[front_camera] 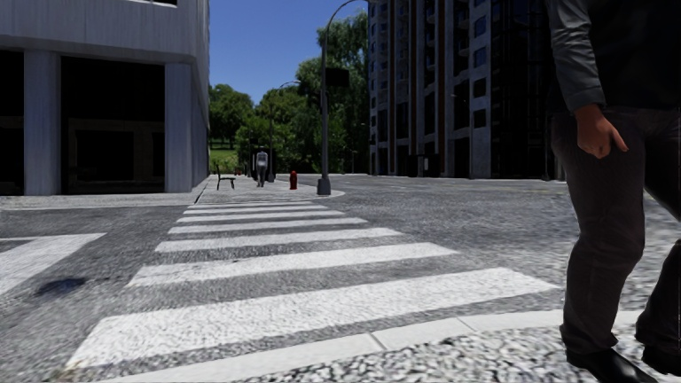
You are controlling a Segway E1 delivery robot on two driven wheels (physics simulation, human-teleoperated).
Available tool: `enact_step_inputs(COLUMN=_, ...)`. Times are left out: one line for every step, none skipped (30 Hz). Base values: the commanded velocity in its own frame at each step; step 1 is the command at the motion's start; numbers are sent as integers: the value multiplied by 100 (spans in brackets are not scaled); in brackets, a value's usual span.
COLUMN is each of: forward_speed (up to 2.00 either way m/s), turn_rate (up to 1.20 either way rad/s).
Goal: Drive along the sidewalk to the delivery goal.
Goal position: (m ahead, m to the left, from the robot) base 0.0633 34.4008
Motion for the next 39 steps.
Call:
enact_step_inputs(forward_speed=130, turn_rate=55)
enact_step_inputs(forward_speed=130, turn_rate=55)
enact_step_inputs(forward_speed=130, turn_rate=55)
enact_step_inputs(forward_speed=130, turn_rate=55)
enact_step_inputs(forward_speed=131, turn_rate=55)
enact_step_inputs(forward_speed=131, turn_rate=55)
enact_step_inputs(forward_speed=131, turn_rate=55)
enact_step_inputs(forward_speed=131, turn_rate=55)
enact_step_inputs(forward_speed=131, turn_rate=55)
enact_step_inputs(forward_speed=131, turn_rate=55)
enact_step_inputs(forward_speed=131, turn_rate=55)
enact_step_inputs(forward_speed=131, turn_rate=55)
enact_step_inputs(forward_speed=131, turn_rate=55)
enact_step_inputs(forward_speed=131, turn_rate=55)
enact_step_inputs(forward_speed=131, turn_rate=55)
enact_step_inputs(forward_speed=131, turn_rate=55)
enact_step_inputs(forward_speed=131, turn_rate=55)
enact_step_inputs(forward_speed=133, turn_rate=55)
enact_step_inputs(forward_speed=136, turn_rate=55)
enact_step_inputs(forward_speed=136, turn_rate=55)
enact_step_inputs(forward_speed=137, turn_rate=55)
enact_step_inputs(forward_speed=138, turn_rate=55)
enact_step_inputs(forward_speed=138, turn_rate=51)
enact_step_inputs(forward_speed=138, turn_rate=51)
enact_step_inputs(forward_speed=139, turn_rate=38)
enact_step_inputs(forward_speed=144, turn_rate=0)
enact_step_inputs(forward_speed=158, turn_rate=0)
enact_step_inputs(forward_speed=170, turn_rate=0)
enact_step_inputs(forward_speed=170, turn_rate=0)
enact_step_inputs(forward_speed=172, turn_rate=0)
enact_step_inputs(forward_speed=173, turn_rate=0)
enact_step_inputs(forward_speed=173, turn_rate=0)
enact_step_inputs(forward_speed=173, turn_rate=0)
enact_step_inputs(forward_speed=173, turn_rate=0)
enact_step_inputs(forward_speed=173, turn_rate=0)
enact_step_inputs(forward_speed=173, turn_rate=0)
enact_step_inputs(forward_speed=173, turn_rate=-18)
enact_step_inputs(forward_speed=173, turn_rate=-18)
enact_step_inputs(forward_speed=173, turn_rate=-42)
